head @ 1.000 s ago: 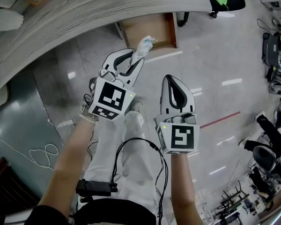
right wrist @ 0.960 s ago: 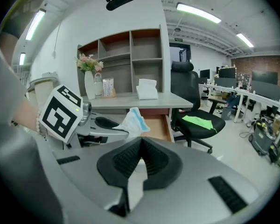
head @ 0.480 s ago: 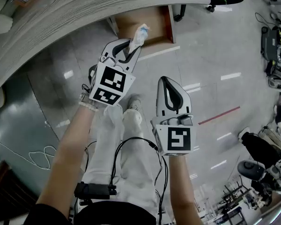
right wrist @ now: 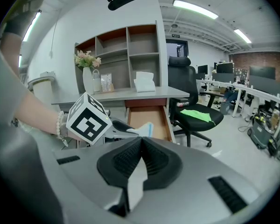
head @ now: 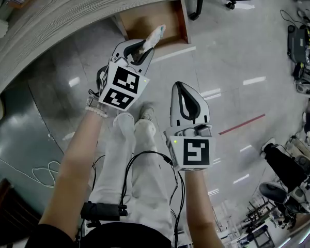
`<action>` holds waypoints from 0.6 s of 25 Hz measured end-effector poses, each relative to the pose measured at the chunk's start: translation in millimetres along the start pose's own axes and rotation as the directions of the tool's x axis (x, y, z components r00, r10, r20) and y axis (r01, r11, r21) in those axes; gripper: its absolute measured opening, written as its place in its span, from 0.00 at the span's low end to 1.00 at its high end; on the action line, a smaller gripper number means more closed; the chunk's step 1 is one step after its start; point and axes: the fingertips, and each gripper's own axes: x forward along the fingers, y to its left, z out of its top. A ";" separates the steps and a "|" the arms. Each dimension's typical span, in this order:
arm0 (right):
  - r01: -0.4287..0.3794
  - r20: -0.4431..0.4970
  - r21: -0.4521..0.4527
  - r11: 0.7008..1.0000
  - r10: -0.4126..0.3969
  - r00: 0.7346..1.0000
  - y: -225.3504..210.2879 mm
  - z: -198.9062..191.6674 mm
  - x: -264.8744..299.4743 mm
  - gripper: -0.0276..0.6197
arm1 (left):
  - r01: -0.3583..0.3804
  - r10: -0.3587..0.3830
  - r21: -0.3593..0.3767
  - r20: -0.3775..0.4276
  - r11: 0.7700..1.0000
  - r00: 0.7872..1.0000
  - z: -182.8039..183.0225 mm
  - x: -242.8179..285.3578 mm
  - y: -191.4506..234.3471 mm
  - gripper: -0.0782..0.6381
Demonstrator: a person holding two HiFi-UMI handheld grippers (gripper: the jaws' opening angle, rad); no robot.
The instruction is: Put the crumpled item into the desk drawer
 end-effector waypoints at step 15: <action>-0.011 0.005 -0.003 1.000 0.011 1.000 0.9 1.0 2.1 0.05 | -0.033 0.034 -0.037 0.027 0.999 0.999 7.1 -5.3 13.0 0.38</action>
